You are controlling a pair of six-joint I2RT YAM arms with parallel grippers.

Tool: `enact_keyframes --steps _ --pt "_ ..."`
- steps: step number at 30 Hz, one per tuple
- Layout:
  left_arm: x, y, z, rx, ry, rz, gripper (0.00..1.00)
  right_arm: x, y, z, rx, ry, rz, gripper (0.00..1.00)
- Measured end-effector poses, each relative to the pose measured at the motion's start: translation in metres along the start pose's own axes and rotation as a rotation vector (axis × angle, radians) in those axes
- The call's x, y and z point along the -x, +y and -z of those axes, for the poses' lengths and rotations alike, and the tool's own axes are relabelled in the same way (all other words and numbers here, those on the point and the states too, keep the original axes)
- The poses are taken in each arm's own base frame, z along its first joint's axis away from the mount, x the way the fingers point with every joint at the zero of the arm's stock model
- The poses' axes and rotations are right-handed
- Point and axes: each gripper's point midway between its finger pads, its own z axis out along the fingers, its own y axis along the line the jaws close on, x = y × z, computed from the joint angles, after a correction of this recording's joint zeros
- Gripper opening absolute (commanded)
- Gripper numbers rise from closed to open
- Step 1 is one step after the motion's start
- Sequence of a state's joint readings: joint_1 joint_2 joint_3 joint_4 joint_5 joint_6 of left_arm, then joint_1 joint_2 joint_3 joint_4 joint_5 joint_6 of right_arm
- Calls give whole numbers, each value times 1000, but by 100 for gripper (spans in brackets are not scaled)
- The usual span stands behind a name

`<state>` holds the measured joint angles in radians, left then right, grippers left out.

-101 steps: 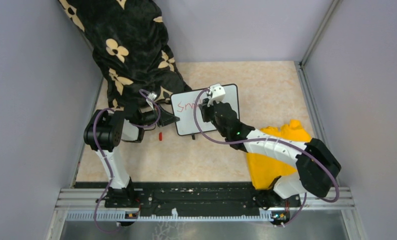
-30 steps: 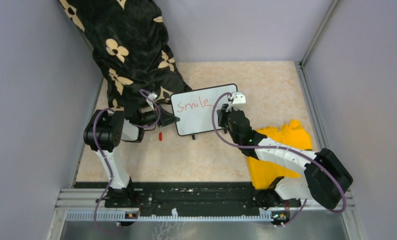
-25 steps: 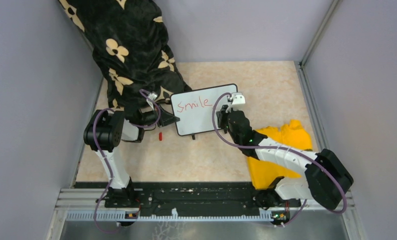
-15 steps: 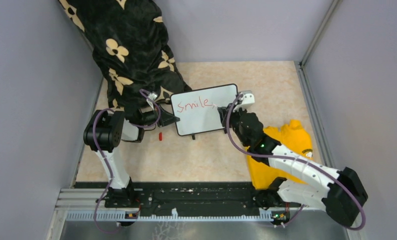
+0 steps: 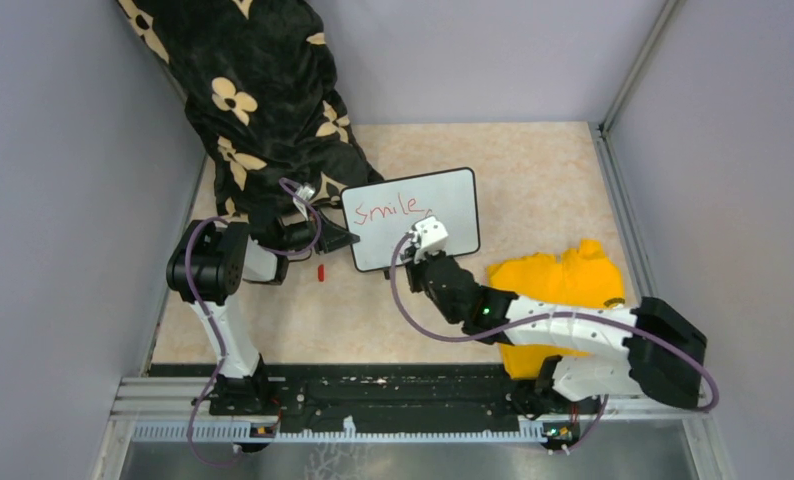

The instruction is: Write a sentence on the whiteboard

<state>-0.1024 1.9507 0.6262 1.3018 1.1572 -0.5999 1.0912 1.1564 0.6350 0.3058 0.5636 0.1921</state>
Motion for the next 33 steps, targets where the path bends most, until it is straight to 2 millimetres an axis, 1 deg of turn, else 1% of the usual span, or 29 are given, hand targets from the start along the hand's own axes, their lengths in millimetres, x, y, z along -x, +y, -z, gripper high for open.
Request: enact_keyframes --steps 3,4,6,8,13,18,25,29,33 --pt "0 0 0 0 0 -1 0 -29 15 -9 9 68 52 0" --pt "0 0 0 0 0 -2 0 -35 19 -12 12 84 65 0" --pt "0 0 0 0 0 -2 0 -46 28 -18 19 109 85 0" --pt "0 0 0 0 0 -2 0 -51 35 -24 23 120 96 0" --pt "0 0 0 0 0 -3 0 -47 45 -38 11 105 89 0" --pt "0 0 0 0 0 -5 0 -45 45 -46 -22 89 86 0" --pt "0 0 0 0 0 -5 0 -47 41 -49 -51 84 88 0" --pt "0 0 0 0 0 -5 0 -46 42 -50 -51 76 82 0" --pt "0 0 0 0 0 -5 0 -49 44 -55 -58 82 81 0"
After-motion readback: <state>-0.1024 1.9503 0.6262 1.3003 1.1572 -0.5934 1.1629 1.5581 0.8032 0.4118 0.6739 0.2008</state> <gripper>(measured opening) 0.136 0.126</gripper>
